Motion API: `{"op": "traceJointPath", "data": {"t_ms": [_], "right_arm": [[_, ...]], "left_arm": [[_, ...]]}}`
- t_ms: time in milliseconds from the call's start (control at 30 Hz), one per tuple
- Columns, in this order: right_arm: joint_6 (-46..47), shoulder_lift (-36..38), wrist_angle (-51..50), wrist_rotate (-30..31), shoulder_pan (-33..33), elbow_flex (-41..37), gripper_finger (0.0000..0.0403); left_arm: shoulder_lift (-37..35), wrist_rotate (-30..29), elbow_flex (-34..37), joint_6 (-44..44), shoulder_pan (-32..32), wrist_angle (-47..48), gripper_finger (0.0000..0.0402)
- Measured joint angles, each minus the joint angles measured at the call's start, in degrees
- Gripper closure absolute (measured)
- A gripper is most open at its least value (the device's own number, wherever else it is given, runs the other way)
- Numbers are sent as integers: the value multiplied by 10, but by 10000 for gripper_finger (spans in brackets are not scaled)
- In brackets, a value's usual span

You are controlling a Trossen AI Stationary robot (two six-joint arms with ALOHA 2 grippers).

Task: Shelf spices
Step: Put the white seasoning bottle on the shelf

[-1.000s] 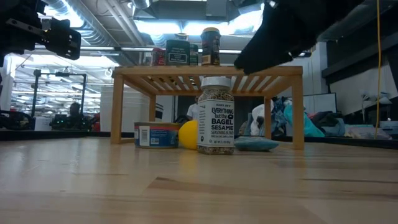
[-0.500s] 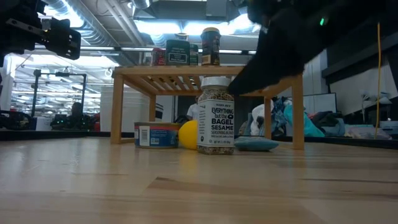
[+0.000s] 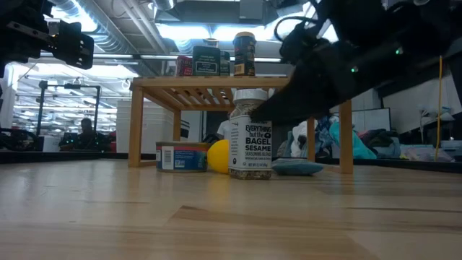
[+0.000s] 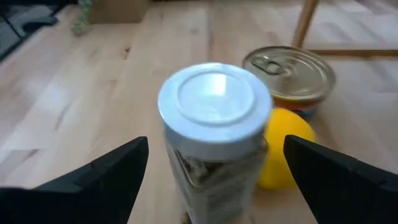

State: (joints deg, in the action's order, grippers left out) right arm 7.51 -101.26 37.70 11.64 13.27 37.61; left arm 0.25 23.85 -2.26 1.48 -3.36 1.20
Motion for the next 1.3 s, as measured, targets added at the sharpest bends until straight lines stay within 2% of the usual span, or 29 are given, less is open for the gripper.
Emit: {"op": "traceJointPath", "data": {"t_ms": [233,433,567,800,933,1300], "right_arm": [[-5,-29,46,-73,-26,1,24],[-22,-29,49,-62,-29,1,35],[-23,-29,48,-38,-28,1,78],[-34,-29,50,-37,-28,1,198],[-34,-29,64,-37,-16,1,201],[-36,-5,92,79,42,1,201]], "left_arm": [[0,0,0,0,0,0,135],[0,0,0,0,0,0,135],[0,0,0,0,0,1,135],[0,0,0,0,0,2,135],[0,0,0,0,0,2,135],[0,0,0,0,0,2,135]]}}
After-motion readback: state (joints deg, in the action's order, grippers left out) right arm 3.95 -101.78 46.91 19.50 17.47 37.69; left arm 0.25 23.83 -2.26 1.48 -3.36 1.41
